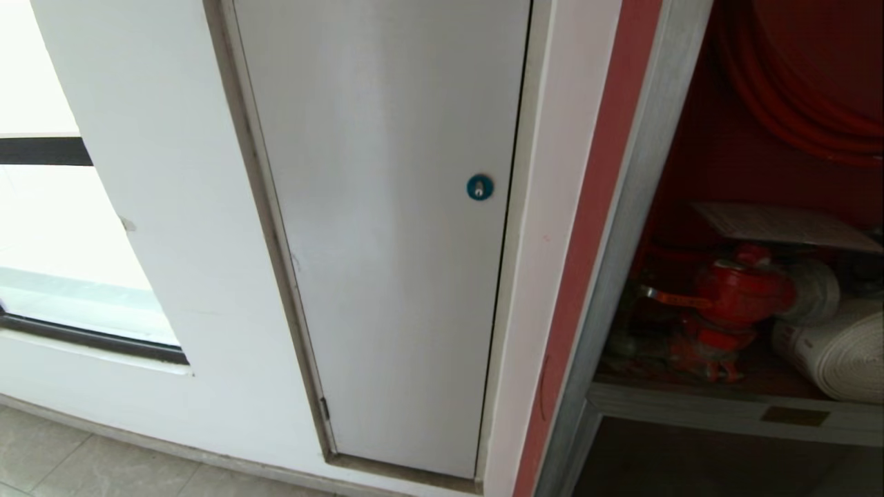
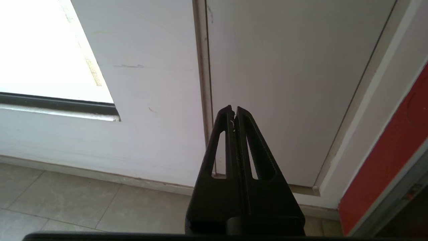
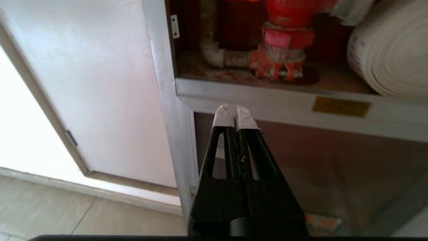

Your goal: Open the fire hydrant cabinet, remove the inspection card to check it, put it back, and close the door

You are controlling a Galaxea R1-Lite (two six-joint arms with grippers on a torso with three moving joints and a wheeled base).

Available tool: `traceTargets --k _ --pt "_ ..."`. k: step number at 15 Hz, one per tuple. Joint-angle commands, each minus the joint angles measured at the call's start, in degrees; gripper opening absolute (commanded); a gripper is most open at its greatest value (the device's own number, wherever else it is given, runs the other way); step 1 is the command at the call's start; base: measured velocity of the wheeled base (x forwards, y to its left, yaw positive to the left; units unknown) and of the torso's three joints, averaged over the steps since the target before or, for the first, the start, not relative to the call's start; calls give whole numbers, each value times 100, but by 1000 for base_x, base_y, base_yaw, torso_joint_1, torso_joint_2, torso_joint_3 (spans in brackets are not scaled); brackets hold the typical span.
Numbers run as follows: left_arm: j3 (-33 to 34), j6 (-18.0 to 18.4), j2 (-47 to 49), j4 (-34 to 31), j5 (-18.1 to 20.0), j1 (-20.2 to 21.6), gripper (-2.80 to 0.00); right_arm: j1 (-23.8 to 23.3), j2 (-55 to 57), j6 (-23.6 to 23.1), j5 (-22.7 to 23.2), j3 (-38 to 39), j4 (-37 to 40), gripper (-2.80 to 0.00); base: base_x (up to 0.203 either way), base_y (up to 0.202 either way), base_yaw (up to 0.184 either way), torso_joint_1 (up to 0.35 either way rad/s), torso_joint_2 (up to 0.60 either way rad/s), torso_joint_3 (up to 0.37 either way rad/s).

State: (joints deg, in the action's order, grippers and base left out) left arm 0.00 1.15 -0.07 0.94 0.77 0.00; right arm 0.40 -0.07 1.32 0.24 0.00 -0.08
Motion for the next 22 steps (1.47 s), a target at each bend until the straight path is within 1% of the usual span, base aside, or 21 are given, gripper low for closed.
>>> traceTargets --k 1,9,22 --pt "35 0 7 3 2 0 -280 3 -1 0 2 0 -1 -280 200 0 2 3 -1 2" --pt "35 -9 7 3 2 0 -280 3 -1 0 2 0 -1 -280 190 0 -1 2 1 1" --pt "35 -9 7 3 2 0 -280 3 -1 -4 2 0 -10 -280 5 0 0 1 1 0"
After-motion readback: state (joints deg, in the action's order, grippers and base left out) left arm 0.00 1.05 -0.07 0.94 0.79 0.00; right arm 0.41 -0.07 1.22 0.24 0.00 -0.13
